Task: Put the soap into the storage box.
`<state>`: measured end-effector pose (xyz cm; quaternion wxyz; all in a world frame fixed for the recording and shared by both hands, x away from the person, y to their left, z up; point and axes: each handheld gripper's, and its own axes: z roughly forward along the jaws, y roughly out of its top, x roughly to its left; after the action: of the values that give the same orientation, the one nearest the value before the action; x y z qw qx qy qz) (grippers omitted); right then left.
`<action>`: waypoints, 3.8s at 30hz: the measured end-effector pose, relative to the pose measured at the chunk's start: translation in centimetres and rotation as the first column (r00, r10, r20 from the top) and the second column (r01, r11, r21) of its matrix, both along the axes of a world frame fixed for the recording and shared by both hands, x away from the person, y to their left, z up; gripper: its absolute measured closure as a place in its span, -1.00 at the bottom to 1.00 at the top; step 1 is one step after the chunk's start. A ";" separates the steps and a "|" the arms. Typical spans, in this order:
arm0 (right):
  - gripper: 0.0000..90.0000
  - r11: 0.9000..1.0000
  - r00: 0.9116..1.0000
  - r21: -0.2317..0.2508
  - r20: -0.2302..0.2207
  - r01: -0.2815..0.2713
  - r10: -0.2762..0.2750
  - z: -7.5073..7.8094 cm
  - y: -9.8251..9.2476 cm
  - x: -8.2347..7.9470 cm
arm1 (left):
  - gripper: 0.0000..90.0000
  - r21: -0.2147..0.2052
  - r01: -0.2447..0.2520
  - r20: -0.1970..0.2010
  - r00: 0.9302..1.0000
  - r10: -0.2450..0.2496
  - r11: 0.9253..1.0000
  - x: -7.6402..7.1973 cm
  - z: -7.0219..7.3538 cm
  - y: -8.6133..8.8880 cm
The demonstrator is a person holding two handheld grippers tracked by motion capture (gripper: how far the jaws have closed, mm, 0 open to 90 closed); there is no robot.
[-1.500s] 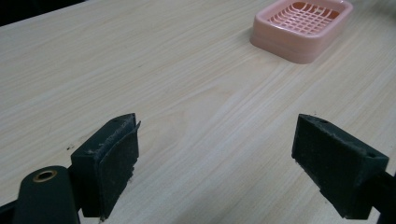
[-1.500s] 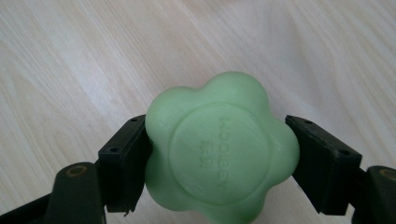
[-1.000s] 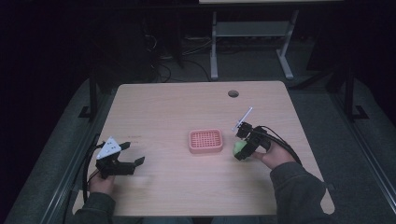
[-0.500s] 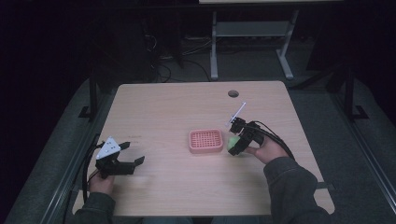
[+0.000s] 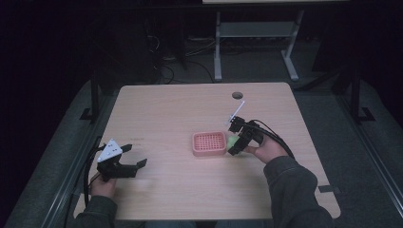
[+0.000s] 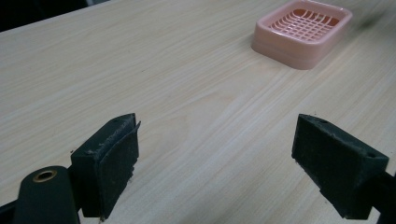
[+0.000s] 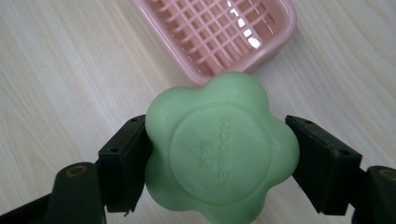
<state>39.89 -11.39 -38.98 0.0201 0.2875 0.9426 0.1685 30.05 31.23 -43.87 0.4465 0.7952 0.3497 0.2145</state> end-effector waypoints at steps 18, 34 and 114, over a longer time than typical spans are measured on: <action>-0.43 0.999 0.999 -0.005 -0.003 -0.038 0.038 1.1 2.7 1.6 | -0.68 -0.005 -0.003 0.003 1.000 0.003 1.000 0.1 0.0 0.1; -0.43 0.998 0.998 0.005 -0.002 -0.062 0.062 1.6 4.8 2.9 | -0.68 -0.009 -0.007 0.005 1.000 0.007 1.000 0.1 0.1 0.1; -0.44 0.994 0.998 -0.086 -0.026 -0.062 0.060 -2.8 9.3 4.8 | -0.68 -0.013 -0.006 0.005 1.000 0.006 1.000 0.2 0.0 0.1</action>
<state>44.64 -2.05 -41.80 0.0163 0.2593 0.9576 0.1245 30.22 31.34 -43.84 0.4520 0.7905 0.3525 0.2157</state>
